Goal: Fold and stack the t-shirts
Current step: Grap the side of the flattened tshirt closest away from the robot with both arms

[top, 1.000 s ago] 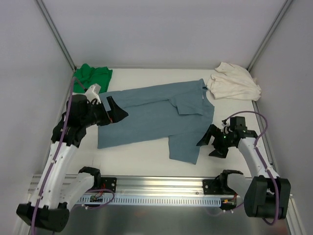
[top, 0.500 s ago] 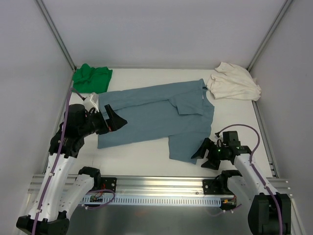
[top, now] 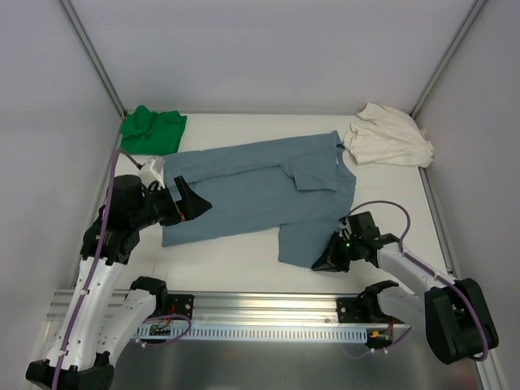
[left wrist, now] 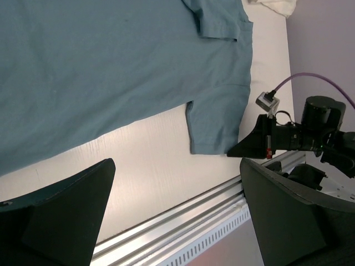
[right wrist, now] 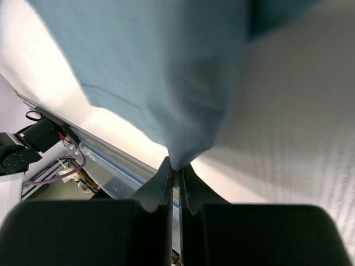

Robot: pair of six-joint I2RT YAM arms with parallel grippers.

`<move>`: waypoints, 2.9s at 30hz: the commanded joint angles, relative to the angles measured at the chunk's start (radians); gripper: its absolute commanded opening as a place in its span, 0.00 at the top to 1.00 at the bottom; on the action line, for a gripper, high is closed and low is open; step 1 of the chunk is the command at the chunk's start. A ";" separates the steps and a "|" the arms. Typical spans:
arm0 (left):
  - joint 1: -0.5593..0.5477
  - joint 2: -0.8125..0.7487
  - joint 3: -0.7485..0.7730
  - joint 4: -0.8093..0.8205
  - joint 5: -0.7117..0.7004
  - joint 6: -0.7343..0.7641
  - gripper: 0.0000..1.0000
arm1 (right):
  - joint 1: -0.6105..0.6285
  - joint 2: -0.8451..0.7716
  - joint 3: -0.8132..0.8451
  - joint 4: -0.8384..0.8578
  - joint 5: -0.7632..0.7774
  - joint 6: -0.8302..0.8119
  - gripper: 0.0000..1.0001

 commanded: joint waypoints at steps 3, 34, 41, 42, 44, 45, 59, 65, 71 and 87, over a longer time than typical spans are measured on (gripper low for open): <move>-0.008 -0.004 -0.003 -0.011 -0.013 0.013 0.01 | 0.062 0.026 0.196 -0.001 0.038 0.030 0.99; -0.008 0.036 -0.092 0.038 -0.010 0.042 0.01 | 0.182 0.264 0.446 -0.013 0.138 -0.056 0.55; -0.008 0.020 -0.058 -0.005 -0.029 0.068 0.01 | 0.183 0.378 0.435 0.042 0.129 -0.058 0.55; -0.006 0.020 -0.056 -0.012 -0.033 0.071 0.01 | 0.183 0.397 0.437 0.051 0.130 -0.059 0.52; -0.008 0.019 -0.053 -0.015 -0.036 0.076 0.01 | 0.183 0.416 0.438 0.059 0.130 -0.059 0.49; -0.008 0.019 -0.055 -0.018 -0.037 0.077 0.01 | 0.183 0.424 0.443 0.062 0.130 -0.061 0.49; -0.006 0.014 -0.067 -0.015 -0.046 0.082 0.01 | 0.183 0.526 0.501 0.077 0.135 -0.063 0.49; -0.008 0.014 -0.066 -0.020 -0.057 0.091 0.01 | 0.183 0.531 0.539 0.053 0.141 -0.064 0.49; -0.008 0.019 -0.066 -0.017 -0.062 0.094 0.01 | 0.183 0.528 0.576 0.013 0.153 -0.076 0.49; -0.008 0.008 -0.075 -0.026 -0.077 0.104 0.01 | 0.183 0.588 0.558 0.013 0.181 -0.082 0.53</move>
